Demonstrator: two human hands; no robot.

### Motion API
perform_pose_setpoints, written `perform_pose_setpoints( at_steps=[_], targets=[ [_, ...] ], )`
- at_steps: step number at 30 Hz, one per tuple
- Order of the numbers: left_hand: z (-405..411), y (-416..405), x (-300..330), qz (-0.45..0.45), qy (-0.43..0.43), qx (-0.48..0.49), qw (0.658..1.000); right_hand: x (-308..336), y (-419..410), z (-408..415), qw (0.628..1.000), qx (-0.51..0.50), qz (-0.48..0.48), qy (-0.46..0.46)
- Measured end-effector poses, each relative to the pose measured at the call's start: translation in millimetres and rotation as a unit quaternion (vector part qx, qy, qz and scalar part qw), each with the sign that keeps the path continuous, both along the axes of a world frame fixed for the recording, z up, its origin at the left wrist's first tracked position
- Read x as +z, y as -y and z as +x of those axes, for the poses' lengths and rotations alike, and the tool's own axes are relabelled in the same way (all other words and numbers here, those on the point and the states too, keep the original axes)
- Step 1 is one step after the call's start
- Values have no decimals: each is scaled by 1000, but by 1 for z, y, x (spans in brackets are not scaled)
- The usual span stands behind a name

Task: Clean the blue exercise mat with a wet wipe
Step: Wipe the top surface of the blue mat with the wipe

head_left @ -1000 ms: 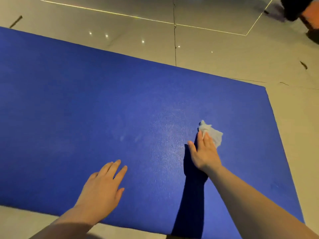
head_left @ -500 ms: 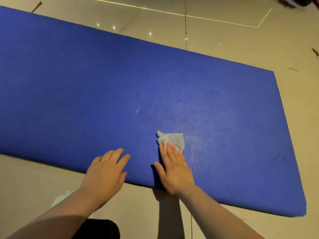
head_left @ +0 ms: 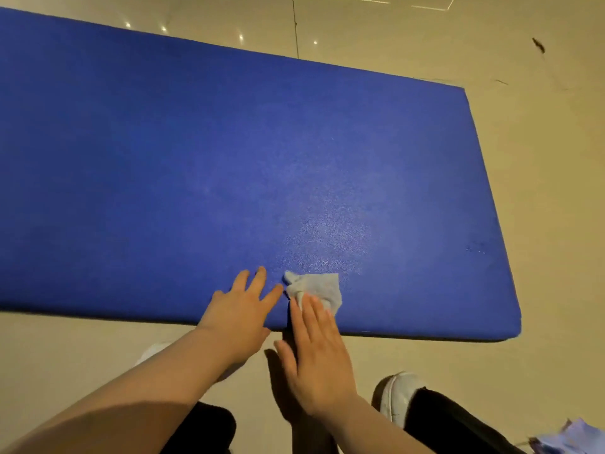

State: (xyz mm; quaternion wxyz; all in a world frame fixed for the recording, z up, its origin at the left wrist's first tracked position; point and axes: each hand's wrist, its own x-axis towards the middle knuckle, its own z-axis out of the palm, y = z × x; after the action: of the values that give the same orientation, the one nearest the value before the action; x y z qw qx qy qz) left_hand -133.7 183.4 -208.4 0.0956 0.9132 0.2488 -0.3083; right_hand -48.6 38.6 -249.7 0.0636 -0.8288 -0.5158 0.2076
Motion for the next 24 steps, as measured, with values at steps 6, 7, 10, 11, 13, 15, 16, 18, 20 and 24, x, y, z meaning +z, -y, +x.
perform_pose_setpoints(
  at_steps=[6, 7, 10, 11, 13, 15, 16, 18, 20, 24],
  targets=[
    [17, 16, 4, -6, -108, 30, 994, -6, 30, 46, 970, -231, -29, 61],
    [21, 16, 5, -10, -116, 35, 993, -4, 32, 49, 967, -244, -41, 64],
    [25, 13, 11, -24, -147, 42, 988, -3, 26, 50, 961, -265, -43, 69],
    [25, 13, 12, -33, -162, 47, 985, -2, 23, 47, 958, -280, -26, 65],
    [29, 15, 11, -48, -178, 70, 980, 4, 12, 38, 969, -245, 4, 17],
    [38, 18, 11, -50, -188, 90, 977, 8, 7, 28, 992, -124, 9, -34],
    [42, 19, 12, -47, -196, 91, 975, 9, 9, 26, 998, -61, 11, -32],
    [44, 20, 13, -47, -208, 85, 973, 7, 16, 31, 999, -25, 26, 7],
    [40, 16, 12, -50, -210, 77, 973, 5, 23, 55, 994, -101, 28, 16],
    [34, 15, 10, -56, -198, 74, 976, 4, 43, 133, 946, -323, -12, 26]
  ],
)
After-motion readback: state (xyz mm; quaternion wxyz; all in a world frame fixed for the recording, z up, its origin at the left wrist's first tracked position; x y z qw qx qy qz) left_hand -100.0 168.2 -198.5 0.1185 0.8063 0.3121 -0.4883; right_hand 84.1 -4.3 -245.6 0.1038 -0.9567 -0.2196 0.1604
